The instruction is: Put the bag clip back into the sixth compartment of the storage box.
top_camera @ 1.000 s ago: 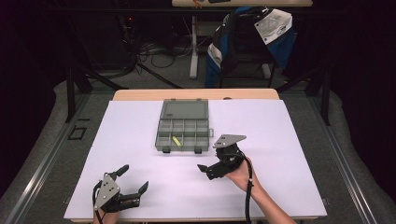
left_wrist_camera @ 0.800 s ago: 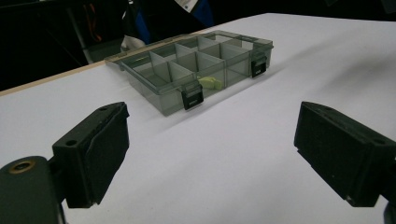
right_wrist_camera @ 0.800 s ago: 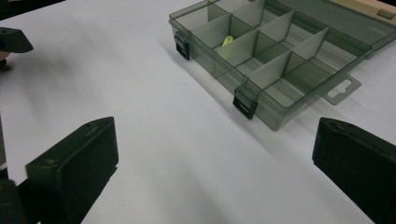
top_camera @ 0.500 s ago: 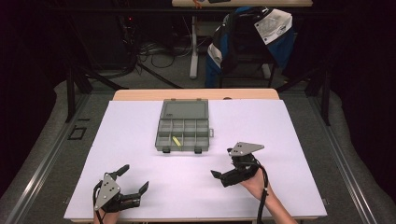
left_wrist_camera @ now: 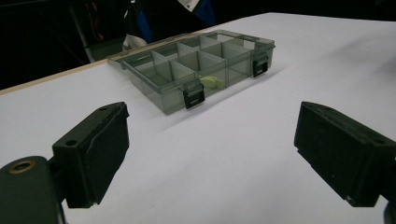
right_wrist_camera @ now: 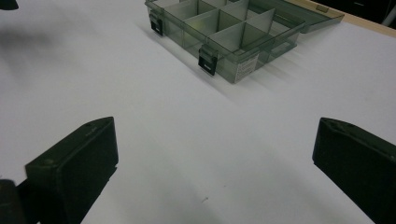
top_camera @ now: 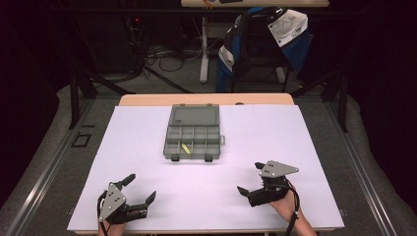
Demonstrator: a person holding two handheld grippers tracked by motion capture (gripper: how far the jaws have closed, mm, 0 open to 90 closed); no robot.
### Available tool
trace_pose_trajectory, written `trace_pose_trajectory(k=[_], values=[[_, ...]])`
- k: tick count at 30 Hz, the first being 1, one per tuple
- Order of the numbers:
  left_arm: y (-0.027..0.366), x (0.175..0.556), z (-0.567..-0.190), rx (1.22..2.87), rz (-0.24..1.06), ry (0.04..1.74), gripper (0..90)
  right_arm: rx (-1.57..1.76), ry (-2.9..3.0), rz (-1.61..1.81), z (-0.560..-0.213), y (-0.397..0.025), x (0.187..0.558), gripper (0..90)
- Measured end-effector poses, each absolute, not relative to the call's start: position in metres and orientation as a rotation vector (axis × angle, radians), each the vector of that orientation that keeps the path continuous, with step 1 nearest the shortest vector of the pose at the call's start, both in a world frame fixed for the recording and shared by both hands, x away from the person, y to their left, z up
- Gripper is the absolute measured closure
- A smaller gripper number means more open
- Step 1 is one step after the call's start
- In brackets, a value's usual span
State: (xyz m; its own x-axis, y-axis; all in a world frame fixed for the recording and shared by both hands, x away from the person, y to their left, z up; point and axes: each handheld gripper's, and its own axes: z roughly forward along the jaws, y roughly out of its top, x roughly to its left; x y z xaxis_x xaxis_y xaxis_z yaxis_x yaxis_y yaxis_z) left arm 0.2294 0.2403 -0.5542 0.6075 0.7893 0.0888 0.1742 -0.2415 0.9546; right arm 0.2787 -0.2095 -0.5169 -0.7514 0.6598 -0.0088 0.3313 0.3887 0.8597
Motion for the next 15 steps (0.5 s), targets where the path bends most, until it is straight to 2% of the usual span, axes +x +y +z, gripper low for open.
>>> trace_pose_trajectory(k=[15], values=[[0.241, 0.228, -0.555, 1.762, 0.704, 0.781, 10.2, 0.834, 2.176, 1.282, -0.535, -0.238, 0.253, 0.0]])
